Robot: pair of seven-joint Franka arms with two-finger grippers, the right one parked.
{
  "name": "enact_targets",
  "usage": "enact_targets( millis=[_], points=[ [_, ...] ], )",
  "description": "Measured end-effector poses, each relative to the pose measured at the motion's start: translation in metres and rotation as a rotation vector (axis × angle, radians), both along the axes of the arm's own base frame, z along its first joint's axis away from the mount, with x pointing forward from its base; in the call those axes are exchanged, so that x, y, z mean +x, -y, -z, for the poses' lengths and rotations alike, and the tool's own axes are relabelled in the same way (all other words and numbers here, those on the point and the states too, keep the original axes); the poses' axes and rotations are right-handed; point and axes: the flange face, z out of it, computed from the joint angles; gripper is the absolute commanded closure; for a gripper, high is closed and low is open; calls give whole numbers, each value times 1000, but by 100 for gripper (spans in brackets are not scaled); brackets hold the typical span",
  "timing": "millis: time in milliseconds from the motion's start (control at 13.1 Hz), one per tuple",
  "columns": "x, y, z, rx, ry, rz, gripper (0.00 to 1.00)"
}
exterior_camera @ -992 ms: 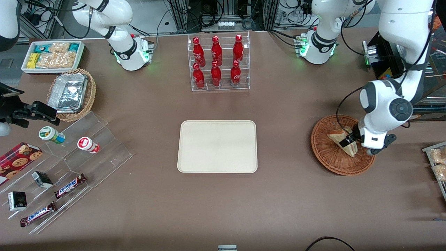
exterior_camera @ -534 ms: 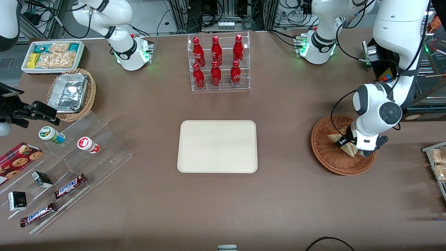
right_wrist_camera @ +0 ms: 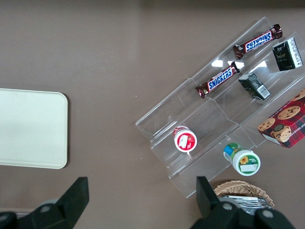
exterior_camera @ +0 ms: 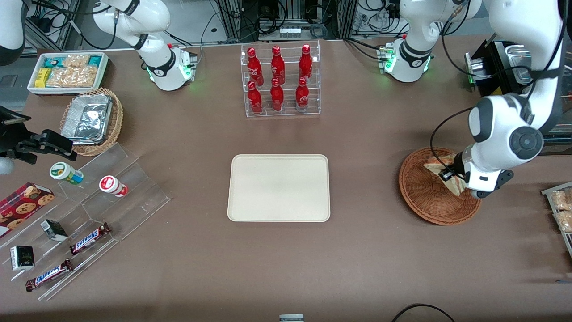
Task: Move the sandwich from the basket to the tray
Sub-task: 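Close the left gripper on the sandwich and lift it from the basket, then carry the sandwich with the left gripper over the cream tray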
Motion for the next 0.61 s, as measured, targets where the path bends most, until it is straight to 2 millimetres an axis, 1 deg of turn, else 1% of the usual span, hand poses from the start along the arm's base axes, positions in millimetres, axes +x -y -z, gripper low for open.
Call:
enact_targets(
  millis=[76,153,229,305,381,534,610],
  points=[
    [4,31,-19,-2,23,50,77],
    [4,63,-26,-4,38,96,78],
    [1,92,-27,-5,40,138,79],
    [-3,116,-23,-4,35,176,80],
    [-6,135,-18,-4,30,209,80],
    [-5,170,-10,-10,29,261,80],
    [-3,192,-6,-17,29,292,80]
  ],
)
